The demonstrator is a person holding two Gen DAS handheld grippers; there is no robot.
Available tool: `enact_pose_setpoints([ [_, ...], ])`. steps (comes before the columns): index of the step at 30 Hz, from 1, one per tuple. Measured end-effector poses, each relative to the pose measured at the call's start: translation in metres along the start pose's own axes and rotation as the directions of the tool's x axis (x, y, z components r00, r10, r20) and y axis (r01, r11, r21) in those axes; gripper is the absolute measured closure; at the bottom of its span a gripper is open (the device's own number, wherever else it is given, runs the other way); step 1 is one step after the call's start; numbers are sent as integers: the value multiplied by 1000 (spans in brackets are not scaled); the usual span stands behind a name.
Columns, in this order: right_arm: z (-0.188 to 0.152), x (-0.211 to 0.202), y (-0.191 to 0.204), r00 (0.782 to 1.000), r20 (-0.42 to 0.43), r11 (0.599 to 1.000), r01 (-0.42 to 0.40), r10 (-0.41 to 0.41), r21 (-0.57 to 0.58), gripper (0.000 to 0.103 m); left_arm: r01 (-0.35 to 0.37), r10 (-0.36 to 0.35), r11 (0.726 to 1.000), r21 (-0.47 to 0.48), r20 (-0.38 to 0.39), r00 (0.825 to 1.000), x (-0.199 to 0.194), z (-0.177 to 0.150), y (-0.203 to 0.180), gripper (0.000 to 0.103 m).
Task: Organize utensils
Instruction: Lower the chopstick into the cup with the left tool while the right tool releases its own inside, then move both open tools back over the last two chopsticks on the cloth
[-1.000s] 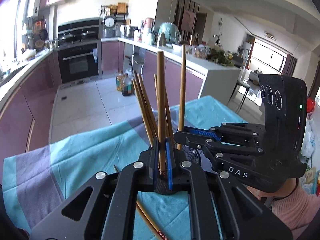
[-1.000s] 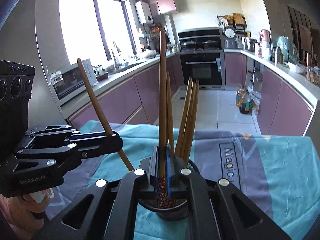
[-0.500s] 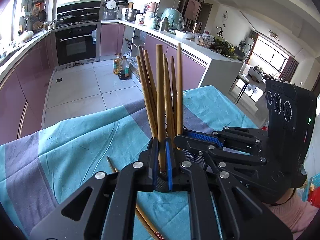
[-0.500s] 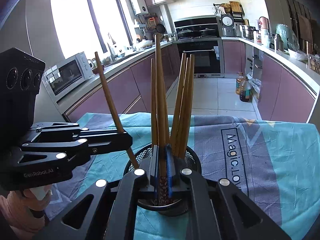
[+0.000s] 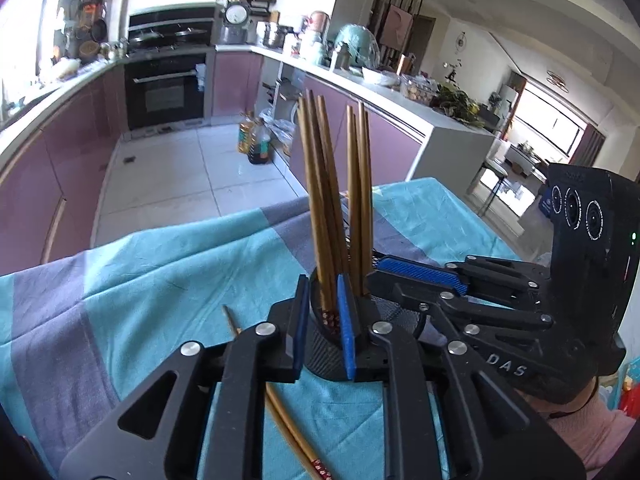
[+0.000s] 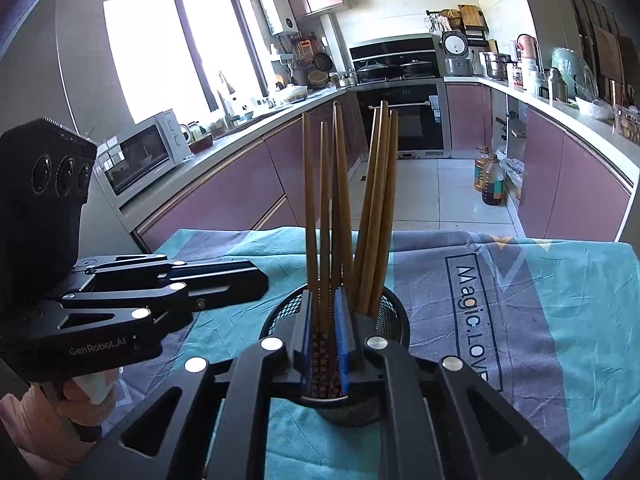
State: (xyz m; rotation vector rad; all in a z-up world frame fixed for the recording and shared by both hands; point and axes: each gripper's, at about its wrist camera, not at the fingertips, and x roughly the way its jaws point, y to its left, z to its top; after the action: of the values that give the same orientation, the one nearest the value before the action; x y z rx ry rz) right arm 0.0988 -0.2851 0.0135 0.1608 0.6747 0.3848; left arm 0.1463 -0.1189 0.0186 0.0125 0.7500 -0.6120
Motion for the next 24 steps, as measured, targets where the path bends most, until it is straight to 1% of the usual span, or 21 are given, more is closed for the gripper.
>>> enact_pose_setpoints([
  [4, -3, -14, 7, 999, 25, 1000, -23, 23, -15, 83, -36, 35, 999, 8, 61, 998, -20, -12, 5, 75],
  [8, -6, -30, 19, 997, 45, 997, -56, 58, -49, 81, -76, 75, 997, 6, 91, 993, -35, -26, 12, 72],
  [12, -15, -41, 37, 994, 42, 991, -92, 96, -100, 76, -103, 103, 995, -5, 98, 990, -44, -39, 20, 68],
  [13, -18, -42, 41, 994, 37, 988, -103, 107, -112, 73, -110, 110, 994, -5, 93, 990, -45, -45, 22, 67],
  [15, -25, -43, 47, 992, 23, 985, -116, 120, -127, 71, -127, 127, 992, -7, 76, 989, -45, -57, 26, 67],
  [18, -36, -37, 50, 992, -15, 984, -128, 127, -123, 71, -141, 141, 990, -11, 43, 989, -41, -70, 33, 67],
  [22, -52, -23, 45, 989, -72, 988, -133, 127, -83, 71, -146, 146, 989, -19, -15, 989, -29, -93, 40, 67],
  [24, -60, -15, 42, 986, -98, 988, -138, 131, -63, 71, -140, 139, 990, -32, -37, 990, -23, -98, 42, 68],
])
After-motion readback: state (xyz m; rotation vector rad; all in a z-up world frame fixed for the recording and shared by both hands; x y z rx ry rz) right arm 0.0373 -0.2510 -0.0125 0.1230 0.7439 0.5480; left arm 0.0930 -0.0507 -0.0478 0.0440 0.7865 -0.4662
